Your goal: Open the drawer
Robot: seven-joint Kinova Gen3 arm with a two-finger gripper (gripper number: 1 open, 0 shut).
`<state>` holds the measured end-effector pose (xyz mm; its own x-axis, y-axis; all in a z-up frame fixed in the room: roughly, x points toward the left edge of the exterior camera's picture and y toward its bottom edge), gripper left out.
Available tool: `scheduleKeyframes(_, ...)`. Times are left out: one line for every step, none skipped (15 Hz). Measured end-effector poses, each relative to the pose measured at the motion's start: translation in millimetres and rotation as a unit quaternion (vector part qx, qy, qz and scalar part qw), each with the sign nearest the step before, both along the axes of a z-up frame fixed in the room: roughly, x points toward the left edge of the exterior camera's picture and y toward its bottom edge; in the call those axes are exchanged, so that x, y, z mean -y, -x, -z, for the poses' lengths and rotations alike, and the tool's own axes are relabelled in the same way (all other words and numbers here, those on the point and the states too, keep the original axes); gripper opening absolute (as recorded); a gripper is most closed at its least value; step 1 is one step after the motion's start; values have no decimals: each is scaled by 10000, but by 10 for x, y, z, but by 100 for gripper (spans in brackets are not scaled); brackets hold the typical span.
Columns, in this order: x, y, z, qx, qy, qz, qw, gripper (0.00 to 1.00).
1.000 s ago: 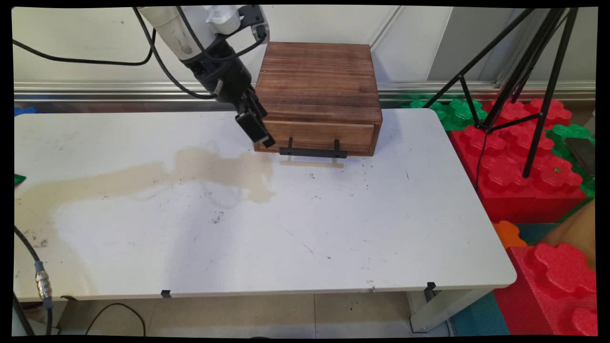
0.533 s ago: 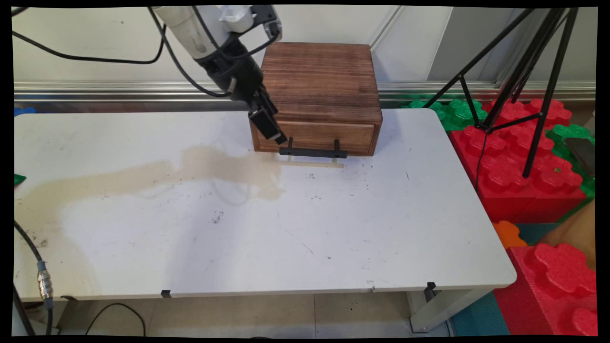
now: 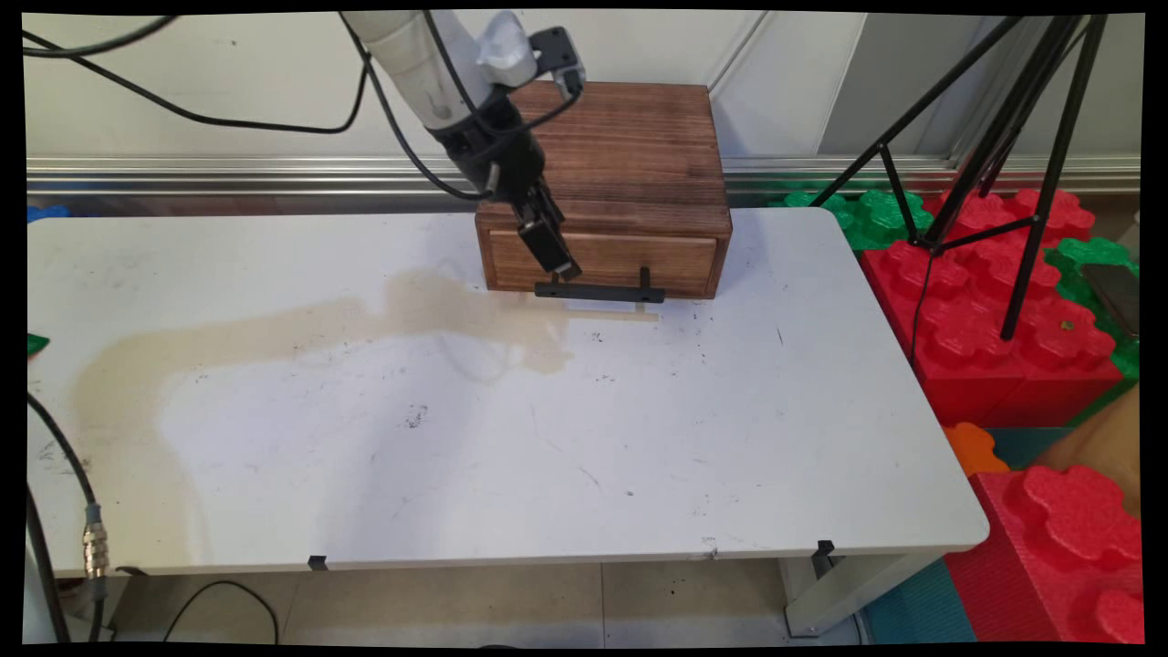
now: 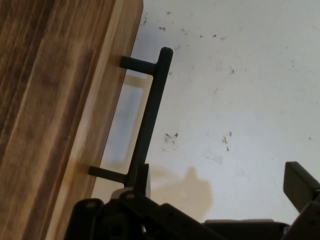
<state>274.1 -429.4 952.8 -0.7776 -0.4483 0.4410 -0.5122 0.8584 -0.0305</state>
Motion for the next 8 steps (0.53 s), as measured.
scheduleKeyframes(28,26,46,26,-5,18,10000,100)
scheduleKeyframes(49,47,80,40,-10,31,10000,100)
scheduleKeyframes(82,81,140,66,-17,50,10000,100)
scheduleKeyframes(109,110,191,90,-21,67,9999,100)
scheduleKeyframes(127,128,225,109,-20,82,9999,100)
scheduleKeyframes(154,155,276,138,-19,107,9998,100)
scheduleKeyframes(172,172,309,158,-18,120,9998,100)
scheduleKeyframes(197,194,358,187,-21,139,9997,100)
